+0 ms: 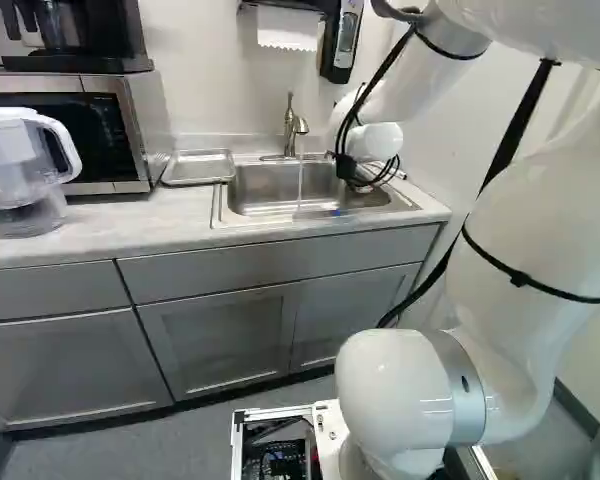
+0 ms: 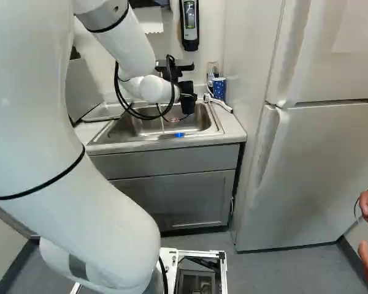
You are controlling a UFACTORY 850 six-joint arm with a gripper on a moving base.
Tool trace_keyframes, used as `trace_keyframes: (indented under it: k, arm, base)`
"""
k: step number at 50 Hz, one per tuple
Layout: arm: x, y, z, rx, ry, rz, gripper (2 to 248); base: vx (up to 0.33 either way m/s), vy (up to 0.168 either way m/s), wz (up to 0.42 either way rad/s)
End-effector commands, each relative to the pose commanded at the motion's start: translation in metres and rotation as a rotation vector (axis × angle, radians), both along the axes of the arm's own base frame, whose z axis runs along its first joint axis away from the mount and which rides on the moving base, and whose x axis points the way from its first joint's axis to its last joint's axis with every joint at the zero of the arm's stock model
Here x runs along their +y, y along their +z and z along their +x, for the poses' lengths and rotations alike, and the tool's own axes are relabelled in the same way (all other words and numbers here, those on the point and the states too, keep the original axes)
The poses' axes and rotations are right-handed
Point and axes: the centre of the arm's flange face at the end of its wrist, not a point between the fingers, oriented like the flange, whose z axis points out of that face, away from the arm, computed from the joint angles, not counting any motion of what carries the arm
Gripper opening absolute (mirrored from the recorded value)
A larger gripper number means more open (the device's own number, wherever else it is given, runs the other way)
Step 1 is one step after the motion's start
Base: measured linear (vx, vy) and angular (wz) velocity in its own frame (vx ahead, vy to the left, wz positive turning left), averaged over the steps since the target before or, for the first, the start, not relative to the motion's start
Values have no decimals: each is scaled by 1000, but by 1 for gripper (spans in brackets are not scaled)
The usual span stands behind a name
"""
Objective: Rinse the cup and place it in the tray
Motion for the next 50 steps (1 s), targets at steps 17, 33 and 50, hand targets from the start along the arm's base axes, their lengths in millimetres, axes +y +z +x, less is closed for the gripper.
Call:
trace_keyframes:
  k: [17, 33, 50]
  arm:
    - [26, -18, 2, 64, 56, 8, 123]
    - [48, -21, 0, 97, 104, 13, 123]
    - [62, -25, -2, 154, 138, 20, 123]
  base:
    - [0, 0, 0]
    - [0, 0, 0]
    - [0, 0, 0]
